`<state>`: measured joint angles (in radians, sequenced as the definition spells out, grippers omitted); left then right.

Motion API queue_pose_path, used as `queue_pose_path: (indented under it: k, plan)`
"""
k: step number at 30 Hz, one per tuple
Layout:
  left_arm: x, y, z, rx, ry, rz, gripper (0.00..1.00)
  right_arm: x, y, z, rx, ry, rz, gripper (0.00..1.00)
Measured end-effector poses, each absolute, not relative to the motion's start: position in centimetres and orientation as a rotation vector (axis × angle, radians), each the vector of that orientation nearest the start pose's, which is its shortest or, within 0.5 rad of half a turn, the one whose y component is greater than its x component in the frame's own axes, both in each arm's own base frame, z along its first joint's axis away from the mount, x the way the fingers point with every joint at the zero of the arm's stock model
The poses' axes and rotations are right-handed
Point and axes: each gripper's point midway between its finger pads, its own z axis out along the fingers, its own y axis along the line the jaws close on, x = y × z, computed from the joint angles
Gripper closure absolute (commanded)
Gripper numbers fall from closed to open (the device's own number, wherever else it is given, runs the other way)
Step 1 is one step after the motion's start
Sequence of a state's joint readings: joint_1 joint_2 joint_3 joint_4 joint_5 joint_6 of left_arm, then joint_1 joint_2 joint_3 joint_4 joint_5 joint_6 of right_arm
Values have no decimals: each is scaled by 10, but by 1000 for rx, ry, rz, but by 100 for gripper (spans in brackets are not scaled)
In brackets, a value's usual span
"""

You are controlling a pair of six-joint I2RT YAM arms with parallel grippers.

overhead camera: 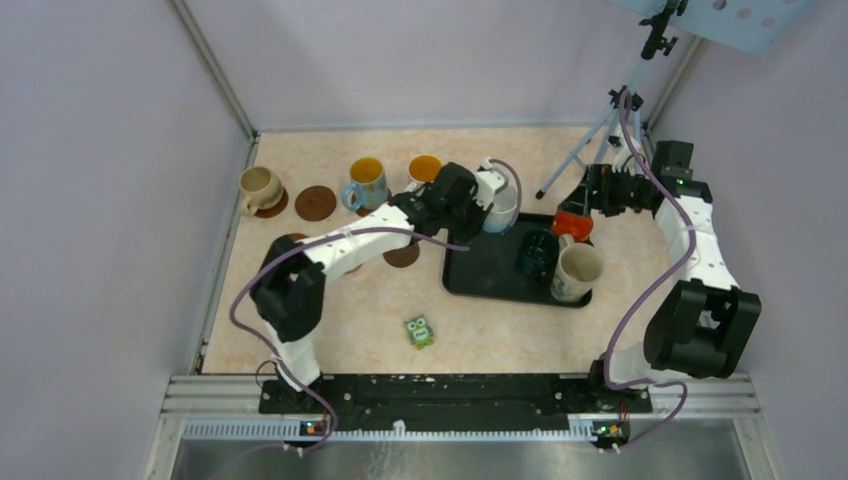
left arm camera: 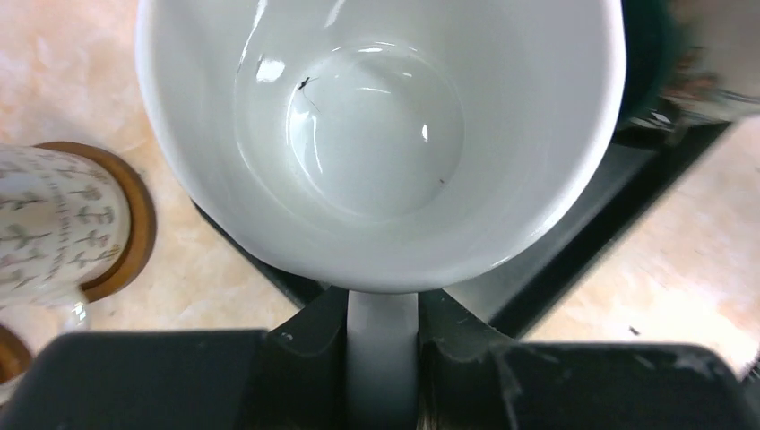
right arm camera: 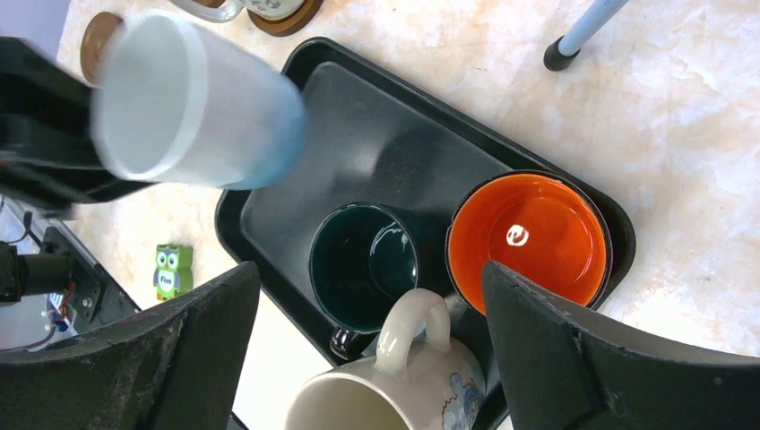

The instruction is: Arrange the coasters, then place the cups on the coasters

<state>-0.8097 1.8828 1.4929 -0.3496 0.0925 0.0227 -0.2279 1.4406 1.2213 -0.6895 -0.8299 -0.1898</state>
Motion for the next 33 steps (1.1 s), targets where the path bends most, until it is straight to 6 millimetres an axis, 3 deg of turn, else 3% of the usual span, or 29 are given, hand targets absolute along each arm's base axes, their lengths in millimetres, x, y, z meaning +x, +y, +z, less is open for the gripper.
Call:
queue_pose_path:
  k: [6,8,11,14,17,25,29,33]
  plan:
    - [313,-340,209,1010,1985,-639,100,348,47,199,-297,2221,799,8]
    - [312,-318,225,1002,1956,-657,100,348,47,198,-296,2221,799,8]
    - [316,-266,232,950,1964,-633,100,347,47,195,-293,2224,801,8]
    - [317,-213,222,877,2026,-571,100,346,47,192,-289,2232,804,8]
    - [307,-184,206,837,2074,-533,100,346,47,192,-289,2231,804,8]
    - [275,-167,138,836,2209,-519,100,348,46,191,-290,2224,800,8]
    - [271,-159,109,821,2245,-478,100,346,47,186,-282,2232,807,8]
    - [273,-156,94,803,2234,-457,100,345,47,183,-276,2236,810,8]
